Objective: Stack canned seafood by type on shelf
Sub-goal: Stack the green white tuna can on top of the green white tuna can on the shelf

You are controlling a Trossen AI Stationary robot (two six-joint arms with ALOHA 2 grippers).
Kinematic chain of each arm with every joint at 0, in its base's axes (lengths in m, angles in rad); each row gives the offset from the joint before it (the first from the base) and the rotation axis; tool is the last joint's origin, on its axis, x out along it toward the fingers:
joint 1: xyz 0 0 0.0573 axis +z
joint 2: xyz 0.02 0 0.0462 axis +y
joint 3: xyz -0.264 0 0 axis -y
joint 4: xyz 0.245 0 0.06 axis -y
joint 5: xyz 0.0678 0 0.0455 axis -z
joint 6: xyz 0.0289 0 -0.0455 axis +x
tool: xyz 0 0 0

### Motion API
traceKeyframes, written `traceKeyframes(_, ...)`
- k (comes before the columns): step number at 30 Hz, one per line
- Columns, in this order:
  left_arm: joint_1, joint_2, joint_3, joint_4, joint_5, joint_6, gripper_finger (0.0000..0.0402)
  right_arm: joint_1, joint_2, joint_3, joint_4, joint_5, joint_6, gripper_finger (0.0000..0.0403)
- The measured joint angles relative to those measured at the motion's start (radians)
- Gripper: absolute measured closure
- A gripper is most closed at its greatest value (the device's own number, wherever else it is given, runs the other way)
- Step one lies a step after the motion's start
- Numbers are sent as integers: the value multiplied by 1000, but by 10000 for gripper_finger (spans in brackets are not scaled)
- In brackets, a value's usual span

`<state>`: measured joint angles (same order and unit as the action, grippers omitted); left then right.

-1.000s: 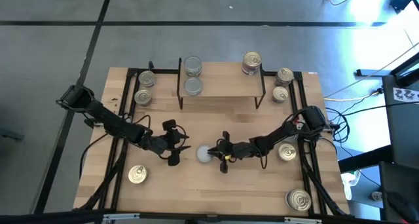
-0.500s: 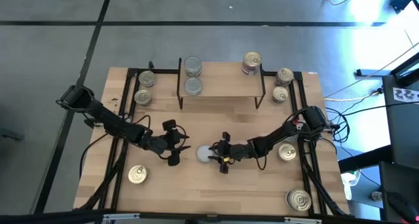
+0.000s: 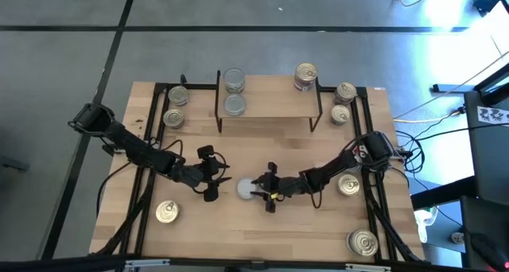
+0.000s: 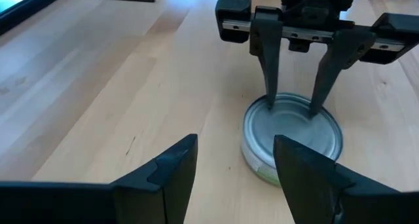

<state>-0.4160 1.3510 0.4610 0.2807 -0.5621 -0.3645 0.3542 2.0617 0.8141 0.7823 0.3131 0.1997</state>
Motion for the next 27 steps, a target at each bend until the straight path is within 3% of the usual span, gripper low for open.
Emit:
traceKeyframes(6, 0, 0, 0, 0, 2, -1, 203, 5, 1, -1, -10, 0, 1, 226)
traceKeyframes(13, -16, 0, 0, 49, 86, 99, 201, 6, 2, -5, -24, -1, -2, 226)
traceKeyframes(20, -20, 0, 0, 67, 84, 196, 161, 6, -2, -31, 61, -11, -4, 226)
traceKeyframes(27, -17, 0, 0, 67, 84, 219, 142, 7, -59, -33, 17, -51, -2, 226)
